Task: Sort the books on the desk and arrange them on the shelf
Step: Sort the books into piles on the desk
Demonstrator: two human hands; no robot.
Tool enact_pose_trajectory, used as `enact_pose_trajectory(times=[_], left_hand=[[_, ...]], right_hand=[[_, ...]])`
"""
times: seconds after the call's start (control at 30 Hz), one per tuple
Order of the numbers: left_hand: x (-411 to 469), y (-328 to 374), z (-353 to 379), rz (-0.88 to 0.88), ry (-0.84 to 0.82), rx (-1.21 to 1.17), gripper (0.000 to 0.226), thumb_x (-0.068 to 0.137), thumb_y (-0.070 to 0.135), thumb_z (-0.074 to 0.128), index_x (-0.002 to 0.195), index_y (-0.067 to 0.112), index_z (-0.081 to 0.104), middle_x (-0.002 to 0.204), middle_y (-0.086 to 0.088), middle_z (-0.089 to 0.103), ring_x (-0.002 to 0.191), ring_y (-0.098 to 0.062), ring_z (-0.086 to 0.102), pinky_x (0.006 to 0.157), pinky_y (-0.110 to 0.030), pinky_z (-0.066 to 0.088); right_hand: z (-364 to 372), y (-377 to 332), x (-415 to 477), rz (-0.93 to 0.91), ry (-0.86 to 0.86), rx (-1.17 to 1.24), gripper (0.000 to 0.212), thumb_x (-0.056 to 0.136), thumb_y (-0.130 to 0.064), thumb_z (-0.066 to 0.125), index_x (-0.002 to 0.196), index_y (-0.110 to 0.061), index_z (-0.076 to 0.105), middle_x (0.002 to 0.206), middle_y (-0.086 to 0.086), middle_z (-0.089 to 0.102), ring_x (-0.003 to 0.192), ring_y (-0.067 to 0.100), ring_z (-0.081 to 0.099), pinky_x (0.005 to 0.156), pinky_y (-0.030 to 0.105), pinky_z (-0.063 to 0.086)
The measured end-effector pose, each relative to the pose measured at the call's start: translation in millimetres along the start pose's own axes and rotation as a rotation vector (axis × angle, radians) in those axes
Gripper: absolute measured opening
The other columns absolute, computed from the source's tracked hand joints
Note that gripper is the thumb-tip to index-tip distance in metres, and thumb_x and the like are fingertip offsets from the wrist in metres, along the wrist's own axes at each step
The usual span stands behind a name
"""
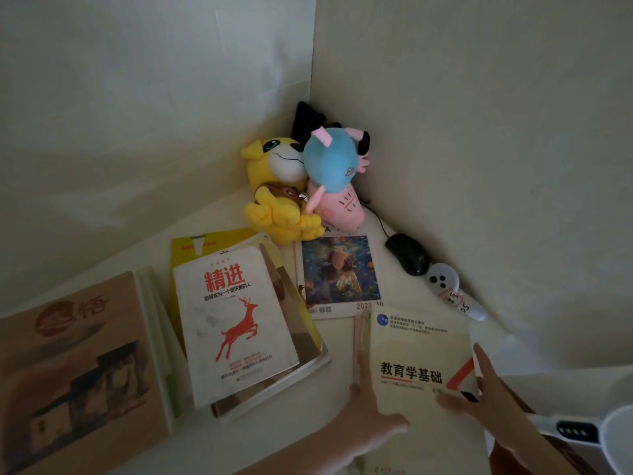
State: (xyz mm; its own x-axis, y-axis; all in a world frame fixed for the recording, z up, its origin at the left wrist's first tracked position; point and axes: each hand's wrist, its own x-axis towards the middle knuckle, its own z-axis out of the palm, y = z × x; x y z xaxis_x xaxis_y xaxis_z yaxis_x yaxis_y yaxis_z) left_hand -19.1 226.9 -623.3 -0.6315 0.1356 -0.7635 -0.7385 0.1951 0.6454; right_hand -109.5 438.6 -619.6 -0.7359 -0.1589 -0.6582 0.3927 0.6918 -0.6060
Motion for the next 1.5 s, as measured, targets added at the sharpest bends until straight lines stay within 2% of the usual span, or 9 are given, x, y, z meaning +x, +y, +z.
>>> enact_pose_trajectory(times=[0.07,0.23,0.53,0.67,0.77,0.9,1.13,1.33,1.5], left_hand=[[-2.9,3.4,-4.4,0.03,-0.007,0.07,0.131,0.066,0.04,0.075,0.126,0.055,-0.041,0.159,-0.007,0.001,0.141,-0.025,0.025,0.111,-0.037,0.033],[-6.7,2.9,-3.4,0.091,-0.013,0.188,0.115,0.078,0.038,0.073,0.14,0.052,-0.023,0.158,-0.01,-0.002,0.143,-0.024,0.022,0.112,-0.032,0.028],[3.2,6.0,-12.2,0.138,0.096,0.327,0.103,0.083,0.033,0.067,0.141,0.055,-0.016,0.141,-0.006,0.029,0.122,-0.023,0.045,0.103,-0.035,0.042],[14.9,11.7,-21.4,0.129,0.036,0.296,0.103,0.08,0.035,0.068,0.146,0.047,-0.01,0.145,-0.006,0.034,0.12,-0.019,0.049,0.098,-0.031,0.047],[18.3,43.6,-42.1,0.153,0.062,0.182,0.08,0.081,0.032,0.067,0.149,0.031,0.024,0.142,-0.003,0.044,0.106,-0.01,0.058,0.088,-0.028,0.054],[24.7,90.9,-83.2,0.233,0.184,0.061,0.05,0.093,0.02,0.057,0.139,0.018,0.037,0.126,0.006,0.052,0.081,-0.003,0.051,0.068,-0.015,0.045],[45.3,101.5,-137.6,0.08,0.412,-0.257,0.06,0.09,0.022,0.062,0.143,0.014,0.034,0.135,-0.01,0.048,0.118,-0.029,0.051,0.104,-0.043,0.041],[48.3,90.7,-151.5,-0.028,0.367,-0.53,0.034,0.097,0.03,0.052,0.125,0.012,0.048,0.106,-0.006,0.054,0.077,-0.018,0.055,0.075,-0.03,0.043],[55.0,88.6,-153.1,-0.045,0.388,-0.592,0.041,0.095,0.032,0.055,0.127,0.007,0.05,0.123,-0.007,0.058,0.112,-0.027,0.057,0.092,-0.036,0.048]], right_hand=[[2.2,4.9,0.8,-0.069,0.036,-0.028,0.151,0.028,-0.071,0.085,0.145,-0.057,-0.011,0.12,-0.002,0.058,0.108,0.025,0.061,0.092,0.053,0.051],[5.1,-1.4,-3.4,-0.15,0.067,-0.087,0.115,0.064,-0.034,0.084,0.139,-0.063,0.002,0.121,-0.007,0.051,0.109,0.017,0.054,0.096,0.049,0.049],[2.6,5.1,-5.2,-0.077,0.002,-0.026,0.115,0.036,-0.075,0.081,0.13,-0.067,0.017,0.122,-0.004,0.045,0.111,0.022,0.054,0.09,0.051,0.054],[-2.8,-10.6,-7.1,-0.091,0.018,-0.22,0.115,0.053,-0.049,0.084,0.141,-0.053,0.01,0.142,0.007,0.034,0.125,0.027,0.042,0.105,0.05,0.042],[-12.3,-35.8,14.0,-0.151,0.185,-0.396,0.115,0.057,-0.05,0.081,0.152,-0.03,0.019,0.155,0.011,0.024,0.141,0.033,0.024,0.113,0.054,0.026],[-4.8,-95.1,57.1,-0.214,0.171,-0.138,0.088,0.072,-0.048,0.077,0.146,-0.032,0.034,0.145,0.004,0.043,0.126,0.028,0.048,0.103,0.05,0.044],[45.9,-171.9,128.9,0.004,-0.01,-0.029,0.082,0.086,-0.021,0.072,0.149,0.0,0.024,0.149,0.018,0.037,0.128,0.032,0.045,0.086,0.031,0.041],[53.9,-177.7,151.4,0.127,0.014,-0.055,0.074,0.088,-0.015,0.07,0.144,0.008,0.026,0.144,0.021,0.041,0.128,0.035,0.045,0.087,0.035,0.041],[56.8,-169.6,164.8,0.09,0.072,-0.144,0.064,0.082,-0.028,0.076,0.132,-0.001,0.046,0.137,0.02,0.047,0.127,0.036,0.044,0.105,0.049,0.042]])
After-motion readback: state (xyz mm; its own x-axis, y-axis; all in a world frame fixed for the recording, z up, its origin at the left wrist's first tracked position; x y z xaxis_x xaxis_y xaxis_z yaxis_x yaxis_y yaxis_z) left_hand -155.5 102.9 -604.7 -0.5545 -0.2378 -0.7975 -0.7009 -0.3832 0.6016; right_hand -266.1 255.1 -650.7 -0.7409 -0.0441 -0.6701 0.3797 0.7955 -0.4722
